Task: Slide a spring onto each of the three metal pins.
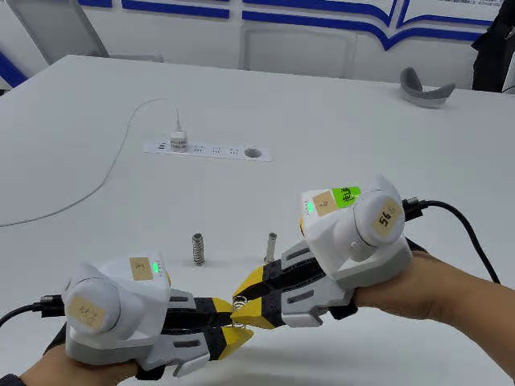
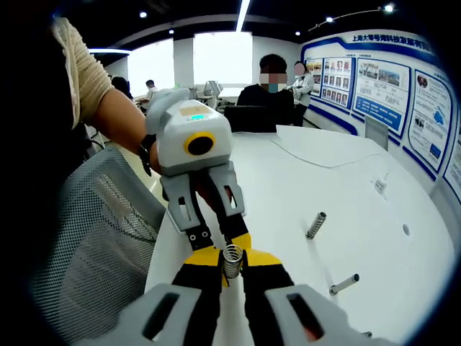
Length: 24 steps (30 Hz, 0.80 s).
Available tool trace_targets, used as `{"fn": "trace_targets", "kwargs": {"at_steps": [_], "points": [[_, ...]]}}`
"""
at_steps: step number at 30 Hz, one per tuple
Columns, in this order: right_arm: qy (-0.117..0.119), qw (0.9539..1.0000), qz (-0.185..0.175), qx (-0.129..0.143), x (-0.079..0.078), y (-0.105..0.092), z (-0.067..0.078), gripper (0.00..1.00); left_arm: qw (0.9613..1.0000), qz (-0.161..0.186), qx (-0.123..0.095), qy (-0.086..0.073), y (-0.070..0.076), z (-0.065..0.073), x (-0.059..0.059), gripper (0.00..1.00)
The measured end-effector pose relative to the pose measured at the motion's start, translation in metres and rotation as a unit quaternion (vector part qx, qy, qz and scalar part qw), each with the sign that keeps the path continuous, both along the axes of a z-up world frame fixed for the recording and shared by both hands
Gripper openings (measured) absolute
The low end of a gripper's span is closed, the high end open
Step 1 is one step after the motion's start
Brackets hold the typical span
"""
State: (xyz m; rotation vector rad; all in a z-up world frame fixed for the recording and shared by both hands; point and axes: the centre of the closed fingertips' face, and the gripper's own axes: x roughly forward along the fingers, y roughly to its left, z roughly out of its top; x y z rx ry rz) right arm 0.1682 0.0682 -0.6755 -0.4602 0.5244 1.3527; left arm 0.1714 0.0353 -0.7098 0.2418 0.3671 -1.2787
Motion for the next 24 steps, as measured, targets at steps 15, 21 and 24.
{"fn": "trace_targets", "kwargs": {"at_steps": [15,21,24], "points": [[0.001,1.0000,-0.009,0.003,0.003,-0.001,0.001,0.12,0.9999,0.013,0.000,-0.006,0.005,-0.001,0.003,0.22],[-0.002,0.9998,-0.018,0.003,0.007,-0.005,0.003,0.12,0.9996,0.028,0.000,-0.002,0.014,-0.003,0.007,0.28],[-0.004,0.9997,-0.023,0.003,0.010,-0.008,0.004,0.12,0.9993,0.038,0.001,-0.001,0.019,-0.004,0.010,0.30]]}}
